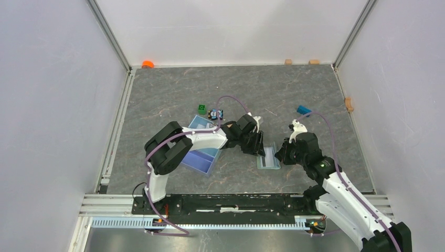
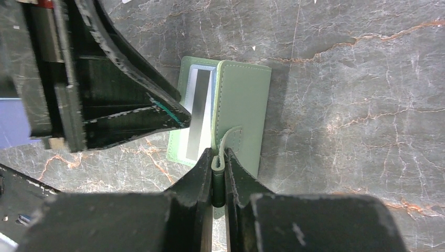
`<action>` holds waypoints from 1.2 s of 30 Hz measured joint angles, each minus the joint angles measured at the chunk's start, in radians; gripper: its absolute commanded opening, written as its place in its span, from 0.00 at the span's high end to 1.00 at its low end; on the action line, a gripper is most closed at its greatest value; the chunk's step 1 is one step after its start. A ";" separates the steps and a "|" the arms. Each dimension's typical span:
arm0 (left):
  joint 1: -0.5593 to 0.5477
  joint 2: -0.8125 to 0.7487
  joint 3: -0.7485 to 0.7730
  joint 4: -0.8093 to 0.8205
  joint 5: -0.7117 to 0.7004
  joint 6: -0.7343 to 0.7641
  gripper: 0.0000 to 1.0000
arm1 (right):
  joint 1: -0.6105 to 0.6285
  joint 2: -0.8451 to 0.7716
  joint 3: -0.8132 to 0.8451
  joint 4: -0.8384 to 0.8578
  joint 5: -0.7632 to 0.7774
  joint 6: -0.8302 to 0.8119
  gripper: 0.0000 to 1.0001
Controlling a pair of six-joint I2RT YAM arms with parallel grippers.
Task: Put the credit cards into the card holder
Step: Insert the credit card into the card holder.
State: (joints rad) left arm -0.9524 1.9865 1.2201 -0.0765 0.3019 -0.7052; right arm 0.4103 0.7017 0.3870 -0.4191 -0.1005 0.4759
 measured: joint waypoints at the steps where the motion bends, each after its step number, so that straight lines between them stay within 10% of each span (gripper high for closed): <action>1: 0.000 -0.012 -0.007 0.000 -0.014 0.003 0.51 | 0.000 -0.002 -0.001 0.001 0.000 0.001 1.00; 36: 0.000 -0.032 -0.080 0.319 0.041 -0.113 0.62 | 0.000 -0.080 -0.073 0.075 -0.030 0.051 1.00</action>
State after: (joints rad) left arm -0.9520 1.9549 1.1400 0.2424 0.3431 -0.8185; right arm 0.4103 0.6212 0.3138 -0.3443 -0.1307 0.5270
